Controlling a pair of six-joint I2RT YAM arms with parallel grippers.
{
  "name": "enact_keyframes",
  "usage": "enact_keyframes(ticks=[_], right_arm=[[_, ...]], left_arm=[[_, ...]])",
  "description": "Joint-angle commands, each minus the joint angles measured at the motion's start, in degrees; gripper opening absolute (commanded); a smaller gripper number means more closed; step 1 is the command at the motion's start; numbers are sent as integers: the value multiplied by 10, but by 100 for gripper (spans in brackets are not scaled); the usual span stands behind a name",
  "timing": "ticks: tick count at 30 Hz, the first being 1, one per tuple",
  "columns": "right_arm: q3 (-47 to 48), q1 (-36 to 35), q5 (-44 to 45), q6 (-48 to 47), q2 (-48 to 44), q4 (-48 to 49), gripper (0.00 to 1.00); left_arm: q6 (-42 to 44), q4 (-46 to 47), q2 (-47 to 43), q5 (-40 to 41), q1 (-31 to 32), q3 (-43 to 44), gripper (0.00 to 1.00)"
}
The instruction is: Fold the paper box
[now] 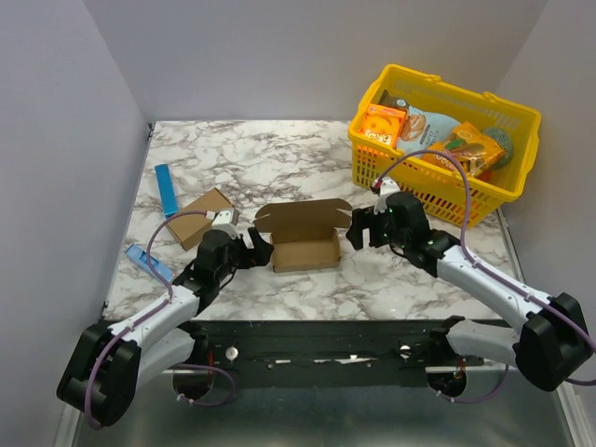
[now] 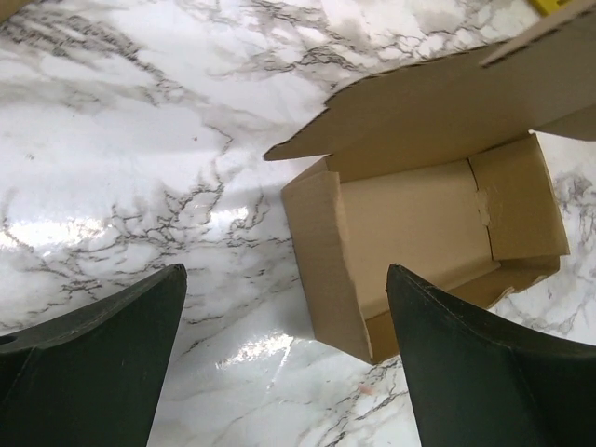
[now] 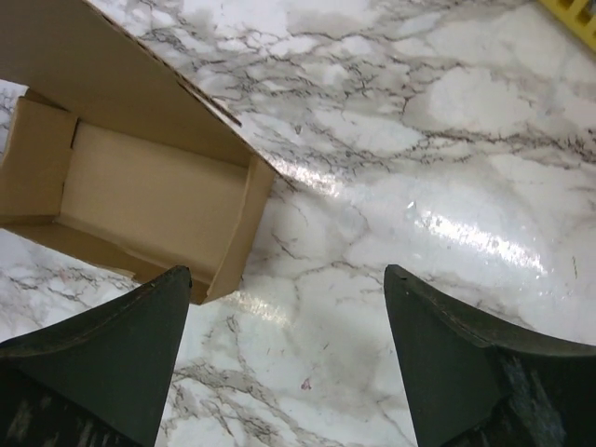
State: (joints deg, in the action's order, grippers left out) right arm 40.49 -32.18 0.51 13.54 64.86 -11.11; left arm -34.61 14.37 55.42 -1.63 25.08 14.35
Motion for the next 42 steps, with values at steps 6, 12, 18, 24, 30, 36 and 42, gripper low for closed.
enact_keyframes(ticks=[6,12,18,24,30,36,42], right_arm=[[58,5,-29,-62,83,72,90],[76,5,-33,-90,126,92,86],[86,5,-47,-112,149,106,78],[93,5,-60,-122,165,106,67],[93,5,-65,-129,166,122,55],[98,5,-69,-129,167,122,46],[99,4,-77,-129,171,122,38]], left_arm=[[118,8,32,7,-7,64,95],[151,14,55,2,-7,81,79],[166,34,64,-2,-7,82,71],[180,59,59,-11,-6,75,67],[192,87,63,-31,-6,68,61],[203,95,74,-43,3,71,44],[208,97,81,-42,15,74,32]])
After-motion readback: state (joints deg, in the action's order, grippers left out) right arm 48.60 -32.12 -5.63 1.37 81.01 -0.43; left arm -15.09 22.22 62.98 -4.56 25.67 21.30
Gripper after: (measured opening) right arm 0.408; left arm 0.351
